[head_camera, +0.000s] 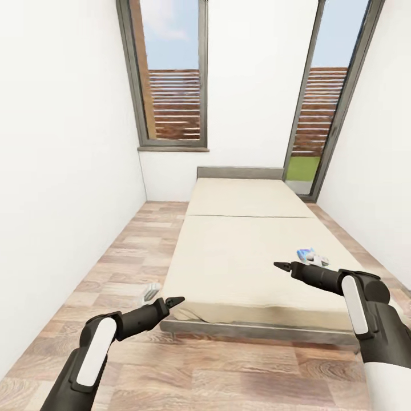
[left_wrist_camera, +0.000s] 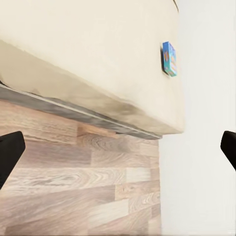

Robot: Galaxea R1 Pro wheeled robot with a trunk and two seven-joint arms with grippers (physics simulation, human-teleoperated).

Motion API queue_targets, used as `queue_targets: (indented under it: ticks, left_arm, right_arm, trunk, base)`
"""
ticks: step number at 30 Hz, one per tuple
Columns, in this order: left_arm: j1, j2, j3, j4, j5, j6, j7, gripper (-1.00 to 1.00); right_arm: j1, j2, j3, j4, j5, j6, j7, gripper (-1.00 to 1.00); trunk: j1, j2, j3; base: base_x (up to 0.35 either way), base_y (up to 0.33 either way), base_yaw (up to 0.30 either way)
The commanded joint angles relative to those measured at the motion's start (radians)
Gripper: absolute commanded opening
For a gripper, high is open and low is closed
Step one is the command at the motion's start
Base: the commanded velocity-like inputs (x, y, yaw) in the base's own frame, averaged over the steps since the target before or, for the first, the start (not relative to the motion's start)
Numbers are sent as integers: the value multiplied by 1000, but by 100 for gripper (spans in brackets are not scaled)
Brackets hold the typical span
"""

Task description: Put all the toys in the child's room - the three board games (two on the bed and one on the table), the two jigsaw puzzles on the table, and the tennis ball on the table - inside the toy box on the table in the child's room.

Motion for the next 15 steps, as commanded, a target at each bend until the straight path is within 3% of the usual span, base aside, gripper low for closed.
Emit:
queue_targets:
  ticks: [1, 11, 15]
  left_arm:
    - [-1, -1, 3, 0, -9, 6, -10, 100]
    - [-5, 2, -6, 2, -7, -30, -11, 100]
    - [-34, 6, -9, 4, -5, -59, -11, 100]
  right_arm:
    - [-1, 0, -1, 0, 6, 4, 8, 100]
    - [-3, -4, -3, 0, 6, 4, 8, 100]
    - [-4, -4, -4, -1, 6, 4, 8, 100]
  trunk:
    - [0, 0, 0]
    - [0, 0, 10]
    - [0, 0, 14]
  base:
    - [0, 0, -226]
    - [0, 0, -227]
    - [0, 0, -228]
